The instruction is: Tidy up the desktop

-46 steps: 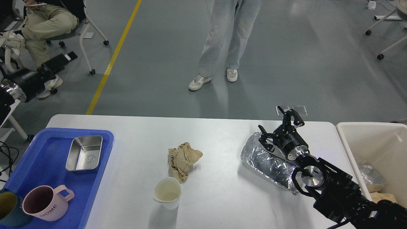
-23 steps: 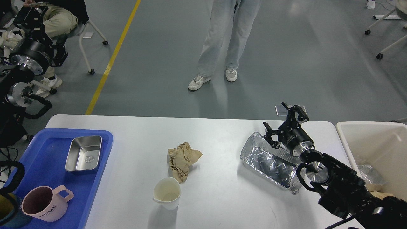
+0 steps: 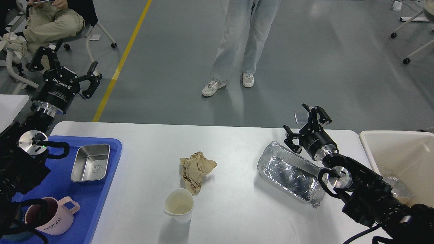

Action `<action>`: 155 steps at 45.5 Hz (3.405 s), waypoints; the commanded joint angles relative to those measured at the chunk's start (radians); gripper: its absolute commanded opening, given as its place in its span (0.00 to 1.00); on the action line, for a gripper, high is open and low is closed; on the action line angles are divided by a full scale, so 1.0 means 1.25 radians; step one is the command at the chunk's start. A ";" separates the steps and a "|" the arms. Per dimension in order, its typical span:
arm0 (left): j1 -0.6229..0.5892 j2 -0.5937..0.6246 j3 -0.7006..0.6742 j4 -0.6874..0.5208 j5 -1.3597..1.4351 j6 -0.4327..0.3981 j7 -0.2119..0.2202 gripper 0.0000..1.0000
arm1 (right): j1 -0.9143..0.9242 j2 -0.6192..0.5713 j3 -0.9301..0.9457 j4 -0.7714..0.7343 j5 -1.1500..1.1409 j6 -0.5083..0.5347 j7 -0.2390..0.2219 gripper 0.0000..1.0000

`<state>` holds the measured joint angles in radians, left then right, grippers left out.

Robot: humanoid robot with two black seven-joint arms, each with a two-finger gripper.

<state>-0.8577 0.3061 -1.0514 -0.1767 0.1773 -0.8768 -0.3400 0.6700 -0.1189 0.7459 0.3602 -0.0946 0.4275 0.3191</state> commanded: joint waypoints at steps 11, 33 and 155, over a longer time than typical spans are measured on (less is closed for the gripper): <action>0.057 -0.021 -0.011 0.006 -0.192 0.171 0.058 0.97 | 0.015 -0.034 0.011 -0.007 -0.004 -0.005 0.040 1.00; 0.060 -0.052 -0.185 0.005 -0.235 0.312 0.202 0.97 | 0.041 -0.115 0.001 0.025 -0.053 -0.045 0.043 1.00; 0.057 -0.069 -0.147 -0.001 -0.225 0.328 0.173 0.97 | 0.415 -0.671 -0.965 0.694 -0.623 -0.105 -0.161 1.00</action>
<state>-0.7878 0.2181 -1.2407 -0.1778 -0.1044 -0.4676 -0.1243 1.2400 -1.0722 -0.4675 1.2896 -0.9139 0.3280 0.1420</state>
